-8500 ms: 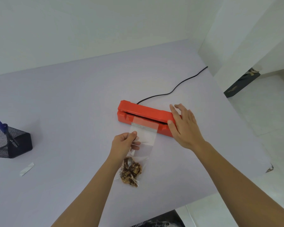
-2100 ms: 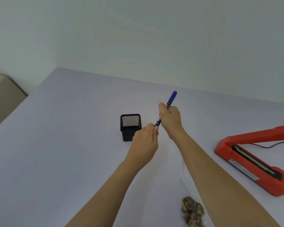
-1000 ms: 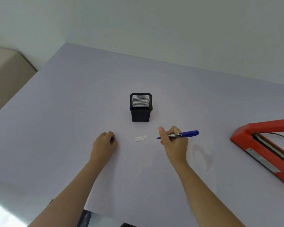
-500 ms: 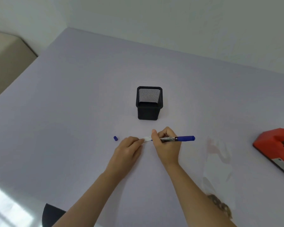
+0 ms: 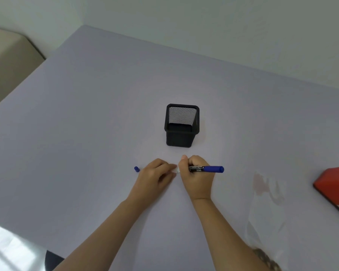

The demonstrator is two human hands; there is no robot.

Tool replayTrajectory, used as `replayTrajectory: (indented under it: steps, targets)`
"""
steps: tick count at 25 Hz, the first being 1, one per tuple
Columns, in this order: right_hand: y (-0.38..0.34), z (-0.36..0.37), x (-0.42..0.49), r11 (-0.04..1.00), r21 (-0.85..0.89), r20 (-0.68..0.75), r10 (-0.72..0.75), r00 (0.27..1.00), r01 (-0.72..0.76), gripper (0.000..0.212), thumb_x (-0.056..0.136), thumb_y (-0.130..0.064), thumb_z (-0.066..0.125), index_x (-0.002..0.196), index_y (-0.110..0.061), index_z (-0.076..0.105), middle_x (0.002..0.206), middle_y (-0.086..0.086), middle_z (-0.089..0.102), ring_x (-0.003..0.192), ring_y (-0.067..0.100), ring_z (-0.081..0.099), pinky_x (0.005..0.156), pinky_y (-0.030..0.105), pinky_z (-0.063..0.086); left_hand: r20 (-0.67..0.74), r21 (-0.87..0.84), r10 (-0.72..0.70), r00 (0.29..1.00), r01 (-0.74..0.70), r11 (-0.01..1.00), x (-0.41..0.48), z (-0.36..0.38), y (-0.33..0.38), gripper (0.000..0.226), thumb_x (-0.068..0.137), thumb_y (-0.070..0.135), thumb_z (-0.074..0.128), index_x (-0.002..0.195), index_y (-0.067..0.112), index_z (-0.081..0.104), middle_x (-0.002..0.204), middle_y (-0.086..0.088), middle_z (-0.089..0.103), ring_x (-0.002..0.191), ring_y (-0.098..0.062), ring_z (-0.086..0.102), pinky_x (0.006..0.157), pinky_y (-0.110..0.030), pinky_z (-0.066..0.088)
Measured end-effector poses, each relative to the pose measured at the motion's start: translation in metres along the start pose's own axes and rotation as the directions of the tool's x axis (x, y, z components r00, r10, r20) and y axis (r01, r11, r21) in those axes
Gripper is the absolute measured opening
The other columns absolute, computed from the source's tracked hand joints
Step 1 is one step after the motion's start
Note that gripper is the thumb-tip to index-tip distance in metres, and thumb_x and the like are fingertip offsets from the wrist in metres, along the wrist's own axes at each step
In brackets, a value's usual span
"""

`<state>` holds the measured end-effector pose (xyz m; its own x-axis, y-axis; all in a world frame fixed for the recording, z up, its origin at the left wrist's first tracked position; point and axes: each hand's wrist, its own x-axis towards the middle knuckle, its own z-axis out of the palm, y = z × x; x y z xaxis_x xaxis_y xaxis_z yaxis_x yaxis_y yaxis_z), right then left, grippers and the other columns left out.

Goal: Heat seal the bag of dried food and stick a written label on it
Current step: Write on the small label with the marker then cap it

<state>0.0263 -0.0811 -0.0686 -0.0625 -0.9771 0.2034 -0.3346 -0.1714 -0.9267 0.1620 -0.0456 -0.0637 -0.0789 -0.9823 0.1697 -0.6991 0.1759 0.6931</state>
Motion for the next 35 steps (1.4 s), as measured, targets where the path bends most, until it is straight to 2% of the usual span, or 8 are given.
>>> replayTrajectory:
  steps: [4,9,14,18,21,27,32,35]
  targets:
    - [0.000,0.001,-0.001,1.000,-0.010,0.015,0.008,1.000,-0.008,0.041,0.083,-0.030,0.049,0.051,-0.007,0.037,0.046,0.012,0.039,0.048,0.026,0.037,0.044,0.031,0.036,0.052,0.086,0.065,0.997,-0.070,0.994,-0.001,-0.002,-0.003,0.030,0.087,0.027,0.053,0.099,0.010,0.073,0.091,-0.005,0.062,0.071,-0.007,0.051,0.070,-0.009,0.037]
    - [-0.001,0.001,0.000,1.000,-0.010,-0.026,0.010,1.000,-0.010,0.038,0.083,-0.028,0.048,0.051,-0.013,0.034,0.047,-0.003,0.032,0.047,0.016,0.034,0.044,0.024,0.032,0.134,0.166,0.095,0.986,-0.117,0.979,-0.008,-0.006,-0.001,0.035,0.083,0.023,0.048,0.106,0.009,0.071,0.101,-0.010,0.058,0.075,-0.011,0.043,0.070,-0.020,0.037]
    - [-0.001,0.000,-0.001,1.000,-0.026,-0.027,-0.017,0.999,0.016,0.040,0.084,-0.028,0.048,0.051,-0.009,0.037,0.048,0.003,0.036,0.049,0.020,0.037,0.044,0.020,0.032,0.102,0.051,-0.003,0.995,-0.002,0.999,-0.003,-0.006,0.001,0.037,0.082,0.040,0.059,0.103,0.014,0.073,0.108,-0.003,0.057,0.071,-0.002,0.044,0.071,-0.004,0.033]
    - [0.001,0.000,-0.001,0.999,-0.021,-0.034,-0.040,0.999,0.040,0.038,0.085,-0.027,0.048,0.052,-0.012,0.036,0.048,0.002,0.036,0.048,0.012,0.036,0.045,0.014,0.031,0.051,-0.012,-0.038,0.998,0.039,0.999,0.000,-0.004,0.000,0.026,0.083,0.030,0.066,0.097,0.011,0.074,0.097,-0.001,0.062,0.078,-0.008,0.058,0.073,-0.007,0.043]
    - [0.004,0.001,-0.002,0.999,-0.025,-0.034,-0.048,0.998,0.047,0.040,0.085,-0.025,0.049,0.051,-0.005,0.040,0.046,0.011,0.040,0.049,0.013,0.037,0.046,0.013,0.032,0.034,0.008,-0.015,0.999,0.014,1.000,0.000,-0.002,0.000,0.031,0.085,0.035,0.056,0.091,0.010,0.074,0.090,-0.002,0.064,0.081,-0.007,0.057,0.076,-0.008,0.042]
    - [0.003,0.001,-0.001,0.997,-0.040,-0.020,-0.060,0.998,0.059,0.040,0.085,-0.027,0.048,0.051,-0.009,0.038,0.047,0.002,0.037,0.049,0.014,0.036,0.046,0.013,0.031,0.004,-0.018,-0.071,0.997,0.071,0.997,0.004,0.001,0.002,0.010,0.082,0.016,0.069,0.089,0.010,0.074,0.086,-0.003,0.066,0.073,-0.007,0.058,0.069,-0.013,0.047]
    - [0.004,0.001,-0.002,0.997,-0.048,-0.016,-0.067,0.998,0.066,0.039,0.085,-0.028,0.048,0.051,-0.012,0.038,0.048,0.000,0.037,0.047,0.007,0.037,0.046,0.009,0.031,0.002,0.184,0.136,0.991,-0.134,0.974,-0.010,0.002,0.000,0.042,0.097,0.034,0.042,0.098,0.007,0.073,0.097,-0.009,0.064,0.073,-0.016,0.054,0.075,-0.016,0.037]
    - [0.003,0.001,-0.002,0.997,-0.045,-0.013,-0.068,0.998,0.067,0.038,0.086,-0.027,0.048,0.052,-0.012,0.037,0.048,-0.001,0.037,0.046,0.008,0.035,0.046,0.010,0.031,0.021,0.241,0.150,0.988,-0.151,0.959,-0.016,0.001,0.001,0.043,0.096,0.033,0.039,0.104,0.006,0.071,0.103,-0.014,0.063,0.075,-0.020,0.050,0.075,-0.022,0.039]
